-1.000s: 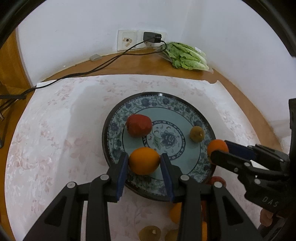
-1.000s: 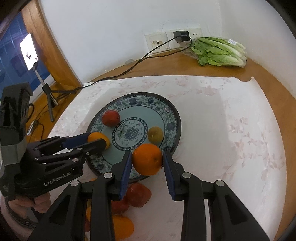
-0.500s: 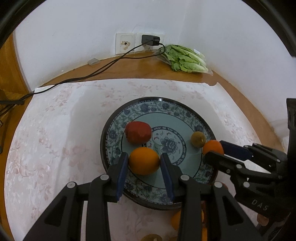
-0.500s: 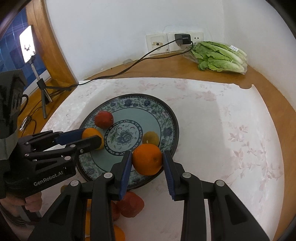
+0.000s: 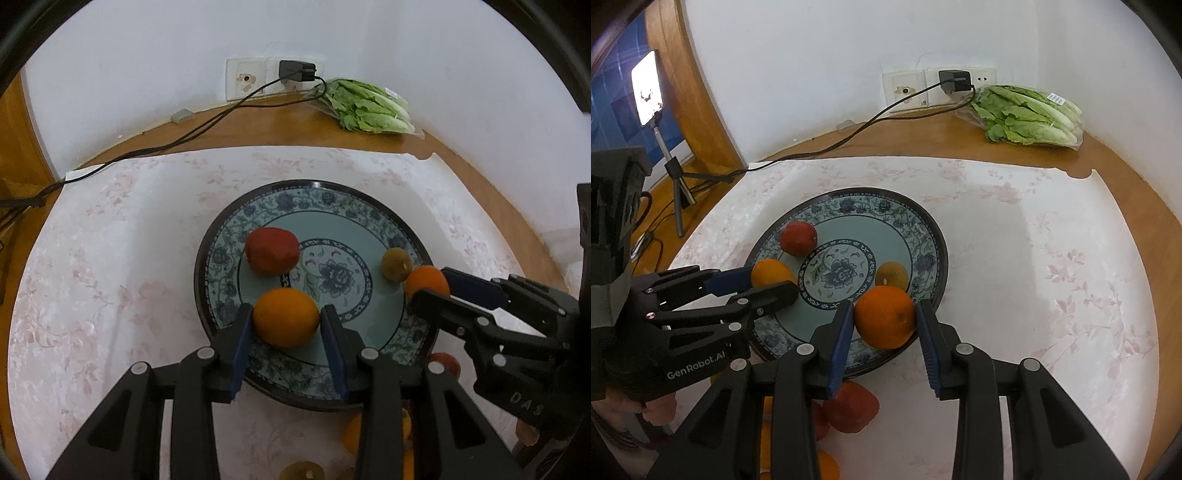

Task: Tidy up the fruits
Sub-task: 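Carry both oranges onto the blue plate and open both tools, then grasp a small olive-green fruit with the left tool while the right tool approaches an orange, then grasp a large orange with the right tool and lift it while the left tool holds its fruit, then carry the olive-green fruit and orange onto the plate and open both tools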

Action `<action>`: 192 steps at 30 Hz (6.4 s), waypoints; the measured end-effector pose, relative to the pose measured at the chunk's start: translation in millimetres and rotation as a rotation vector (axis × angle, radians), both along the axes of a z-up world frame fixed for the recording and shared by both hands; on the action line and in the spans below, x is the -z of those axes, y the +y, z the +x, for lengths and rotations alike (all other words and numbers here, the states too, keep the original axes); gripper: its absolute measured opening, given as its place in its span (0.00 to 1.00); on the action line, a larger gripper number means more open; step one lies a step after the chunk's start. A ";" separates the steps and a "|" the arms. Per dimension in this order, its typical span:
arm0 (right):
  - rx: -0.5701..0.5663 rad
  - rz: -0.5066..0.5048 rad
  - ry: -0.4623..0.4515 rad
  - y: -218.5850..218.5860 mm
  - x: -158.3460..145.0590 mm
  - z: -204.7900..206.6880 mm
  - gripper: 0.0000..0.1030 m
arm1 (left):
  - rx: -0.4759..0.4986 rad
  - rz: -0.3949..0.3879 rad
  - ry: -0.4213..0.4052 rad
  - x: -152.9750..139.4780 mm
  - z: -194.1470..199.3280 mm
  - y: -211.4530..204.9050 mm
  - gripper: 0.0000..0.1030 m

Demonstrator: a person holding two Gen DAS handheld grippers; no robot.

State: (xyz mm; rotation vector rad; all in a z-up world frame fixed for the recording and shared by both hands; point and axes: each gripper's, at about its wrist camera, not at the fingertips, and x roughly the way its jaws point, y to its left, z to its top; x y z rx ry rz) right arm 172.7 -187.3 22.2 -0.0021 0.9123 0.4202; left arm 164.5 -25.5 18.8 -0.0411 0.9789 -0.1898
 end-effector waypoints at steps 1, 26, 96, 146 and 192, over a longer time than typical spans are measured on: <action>0.001 0.007 0.004 -0.9 -0.1 0.4 0.35 | -0.001 -0.001 0.001 -0.6 -0.9 0.4 0.38; 0.035 0.084 -0.014 -16.2 -22.1 -41.2 0.42 | -0.042 -0.064 -0.010 -29.6 -44.9 22.0 0.44; 0.003 0.120 0.135 -9.9 13.5 -98.7 0.42 | -0.010 -0.097 0.063 3.9 -89.9 19.7 0.24; 0.006 0.108 0.019 -24.3 -22.1 -88.8 0.34 | -0.033 -0.078 -0.020 -29.4 -67.7 16.4 0.24; 0.022 -0.001 -0.042 -8.5 -7.9 -5.0 0.34 | -0.036 -0.027 -0.011 2.6 -16.1 6.2 0.24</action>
